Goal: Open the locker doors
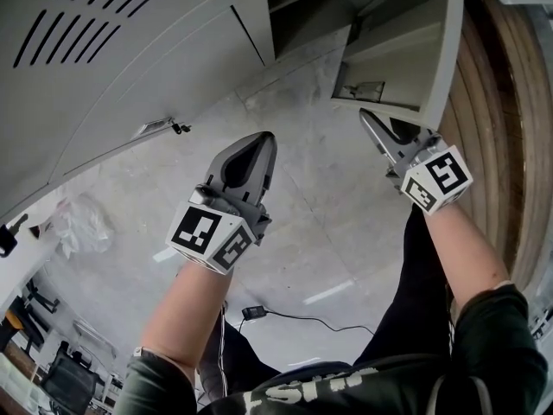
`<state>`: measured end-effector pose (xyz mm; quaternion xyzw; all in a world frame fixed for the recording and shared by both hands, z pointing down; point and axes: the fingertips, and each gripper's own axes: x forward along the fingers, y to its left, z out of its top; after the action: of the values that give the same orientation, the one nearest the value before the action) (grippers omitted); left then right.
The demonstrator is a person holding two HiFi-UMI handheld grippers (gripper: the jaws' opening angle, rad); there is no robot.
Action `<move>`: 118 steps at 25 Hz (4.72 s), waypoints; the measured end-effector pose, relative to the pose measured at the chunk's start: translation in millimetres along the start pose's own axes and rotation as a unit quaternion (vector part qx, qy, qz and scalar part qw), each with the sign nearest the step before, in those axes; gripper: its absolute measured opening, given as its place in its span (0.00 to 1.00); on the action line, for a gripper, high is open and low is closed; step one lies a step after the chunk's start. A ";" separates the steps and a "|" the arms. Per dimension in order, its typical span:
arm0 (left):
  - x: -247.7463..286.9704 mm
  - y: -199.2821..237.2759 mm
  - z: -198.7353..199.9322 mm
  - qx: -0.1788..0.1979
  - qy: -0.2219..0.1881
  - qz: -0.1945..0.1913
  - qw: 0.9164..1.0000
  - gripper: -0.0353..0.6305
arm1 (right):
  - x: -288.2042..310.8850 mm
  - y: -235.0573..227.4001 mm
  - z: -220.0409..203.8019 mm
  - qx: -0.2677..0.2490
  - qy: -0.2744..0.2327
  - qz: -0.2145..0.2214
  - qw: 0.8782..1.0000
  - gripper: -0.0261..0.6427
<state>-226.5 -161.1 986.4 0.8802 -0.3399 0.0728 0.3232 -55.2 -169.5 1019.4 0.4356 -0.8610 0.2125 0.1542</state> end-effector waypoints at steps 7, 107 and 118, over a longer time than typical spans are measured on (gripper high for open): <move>-4.4 2.4 -3.8 -0.002 0.000 0.005 1.000 0.05 | -10.6 -7.6 -8.8 0.042 -0.001 -0.010 0.999 0.28; -5.6 -18.0 -4.9 0.028 -0.009 -0.010 1.000 0.05 | -73.0 -60.6 -15.6 0.046 0.006 -0.121 0.992 0.10; -18.5 -14.7 -0.9 0.025 -0.010 -0.001 1.000 0.05 | -35.0 -2.3 4.7 0.032 -0.001 -0.046 0.998 0.09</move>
<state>-231.0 -142.1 973.0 0.8889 -0.3405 0.0721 0.2980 -33.7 -149.1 1000.2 0.4796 -0.8332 0.2320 0.1485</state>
